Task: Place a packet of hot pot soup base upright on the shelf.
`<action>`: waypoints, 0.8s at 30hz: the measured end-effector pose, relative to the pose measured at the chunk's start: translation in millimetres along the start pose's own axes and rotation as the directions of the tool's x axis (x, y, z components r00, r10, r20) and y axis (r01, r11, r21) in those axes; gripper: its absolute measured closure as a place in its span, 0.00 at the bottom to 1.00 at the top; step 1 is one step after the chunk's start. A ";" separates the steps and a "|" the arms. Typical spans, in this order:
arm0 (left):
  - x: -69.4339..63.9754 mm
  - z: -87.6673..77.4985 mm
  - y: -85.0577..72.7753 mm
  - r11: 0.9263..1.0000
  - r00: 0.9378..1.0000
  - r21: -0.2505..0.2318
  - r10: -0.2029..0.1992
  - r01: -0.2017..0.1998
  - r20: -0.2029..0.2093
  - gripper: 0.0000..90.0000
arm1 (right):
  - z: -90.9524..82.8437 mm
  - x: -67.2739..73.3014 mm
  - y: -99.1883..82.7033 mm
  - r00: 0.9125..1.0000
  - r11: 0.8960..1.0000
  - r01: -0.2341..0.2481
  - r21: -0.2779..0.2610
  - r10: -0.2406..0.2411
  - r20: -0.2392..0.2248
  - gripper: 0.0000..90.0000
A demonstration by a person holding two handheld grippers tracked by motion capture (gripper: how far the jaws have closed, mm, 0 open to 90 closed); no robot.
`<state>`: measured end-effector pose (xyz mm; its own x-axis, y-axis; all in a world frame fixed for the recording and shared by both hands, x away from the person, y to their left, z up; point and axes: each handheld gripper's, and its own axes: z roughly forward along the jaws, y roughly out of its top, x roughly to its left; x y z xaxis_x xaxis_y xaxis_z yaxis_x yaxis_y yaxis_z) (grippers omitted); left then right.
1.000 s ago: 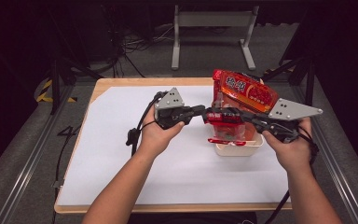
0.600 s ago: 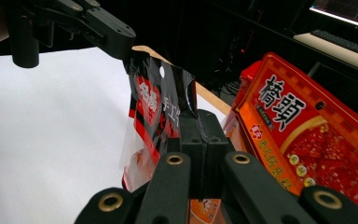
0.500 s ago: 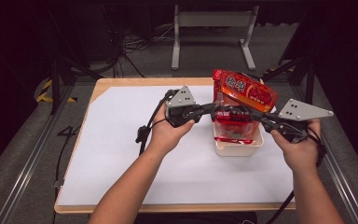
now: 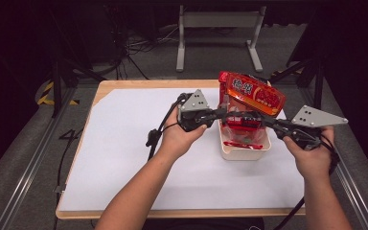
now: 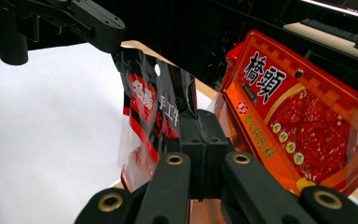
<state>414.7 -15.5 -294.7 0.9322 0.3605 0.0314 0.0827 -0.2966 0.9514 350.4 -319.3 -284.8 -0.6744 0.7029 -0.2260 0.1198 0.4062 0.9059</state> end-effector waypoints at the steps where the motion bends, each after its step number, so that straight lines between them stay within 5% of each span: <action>1: -0.5 1.2 -0.3 1.000 1.000 -0.001 -0.002 0.002 0.008 1.00 | -0.4 -0.2 -1.4 1.000 1.000 -0.002 0.004 0.002 -0.003 1.00; 24: 0.2 1.8 -12.3 1.000 1.000 0.024 -0.013 0.012 0.014 1.00 | 3.0 -5.0 -21.1 0.998 0.993 -0.058 0.099 0.062 -0.033 1.00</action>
<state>414.5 -13.4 -307.0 0.9359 0.3519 0.0149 0.1027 -0.3133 0.9441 353.4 -329.7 -303.9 -0.6895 0.7069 -0.1575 0.2307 0.4205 0.8775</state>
